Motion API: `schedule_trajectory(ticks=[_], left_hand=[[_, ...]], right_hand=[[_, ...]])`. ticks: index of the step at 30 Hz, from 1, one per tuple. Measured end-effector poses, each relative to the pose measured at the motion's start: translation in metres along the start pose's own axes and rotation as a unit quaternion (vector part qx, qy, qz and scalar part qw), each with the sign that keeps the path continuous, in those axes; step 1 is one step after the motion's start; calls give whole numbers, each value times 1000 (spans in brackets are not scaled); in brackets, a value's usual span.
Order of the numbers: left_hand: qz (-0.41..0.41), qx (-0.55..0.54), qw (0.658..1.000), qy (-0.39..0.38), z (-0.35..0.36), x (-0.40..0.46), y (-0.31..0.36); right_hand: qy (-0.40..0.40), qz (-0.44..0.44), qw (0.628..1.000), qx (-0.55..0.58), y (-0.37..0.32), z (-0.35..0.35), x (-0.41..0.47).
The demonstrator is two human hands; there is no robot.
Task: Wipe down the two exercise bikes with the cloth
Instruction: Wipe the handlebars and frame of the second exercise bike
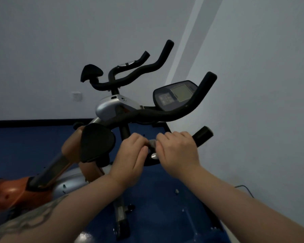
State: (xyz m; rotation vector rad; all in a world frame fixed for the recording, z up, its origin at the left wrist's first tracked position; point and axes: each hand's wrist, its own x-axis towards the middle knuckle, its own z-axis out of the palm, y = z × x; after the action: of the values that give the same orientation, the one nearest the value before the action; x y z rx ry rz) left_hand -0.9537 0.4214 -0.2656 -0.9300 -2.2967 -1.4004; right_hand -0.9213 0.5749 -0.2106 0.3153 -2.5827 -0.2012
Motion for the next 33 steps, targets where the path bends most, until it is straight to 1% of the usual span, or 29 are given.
schedule_trajectory(ticks=[2, 4, 5, 7, 9, 10, 12, 13, 15, 17, 19, 21, 23, 25, 26, 28, 30, 31, 33], left_hand=[[-58, -72, 995, 34, -9, 1, 14], [-68, -75, 994, 29, -24, 4, 23], [-56, -58, 997, 18, -35, 6, 25], [-10, 20, 1000, 14, -59, 11, 22], [23, 94, 995, 37, -82, 20, 6], [21, 114, 992, 41, -90, 25, -4], [7, 138, 990, 30, -98, 34, -25], [8, 154, 988, 11, -99, 37, -35], [41, 185, 981, -34, -97, 43, -51], [78, 205, 974, -52, -93, 42, -63], [77, 190, 978, -37, -90, 36, -73], [12, 119, 993, 8, -86, 28, -79], [-54, 41, 996, 51, -84, 26, -82], [-61, 28, 996, 61, -84, 25, -83], [-59, 22, 996, 63, -83, 24, -83], [-63, 5, 995, 72, -83, 23, -85], [-66, 0, 995, 75, -84, 22, -87], [-67, 0, 995, 73, -84, 22, -87], [-70, -9, 995, 68, -83, 20, -89]], right_hand=[[-46, -55, 997, 14, 10, -8, -2], [-86, -93, 991, 43, 27, -21, -8], [-82, -84, 991, 63, 34, -26, -13], [-42, -36, 994, 99, 34, -32, -26], [-22, 13, 992, 127, 10, -29, -31], [-26, 27, 989, 141, -7, -25, -30], [-61, 13, 986, 157, -38, -17, -20], [-89, 4, 984, 153, -47, -14, -14], [-141, 25, 982, 125, -45, -17, -2], [-160, 33, 982, 91, -33, -23, -4], [-152, 35, 986, 54, -24, -29, -12], [-136, 56, 989, 20, -30, -27, -19], [-110, 91, 990, 12, -50, -16, -18], [-91, 118, 989, 4, -77, 2, -9], [-100, 138, 985, -4, -90, 9, 0], [-153, 192, 969, -16, -106, 17, 25], [-189, 239, 952, 27, -98, 23, 39], [-213, 246, 944, 52, -90, 21, 39], [-249, 210, 943, 74, -76, 7, 33]])
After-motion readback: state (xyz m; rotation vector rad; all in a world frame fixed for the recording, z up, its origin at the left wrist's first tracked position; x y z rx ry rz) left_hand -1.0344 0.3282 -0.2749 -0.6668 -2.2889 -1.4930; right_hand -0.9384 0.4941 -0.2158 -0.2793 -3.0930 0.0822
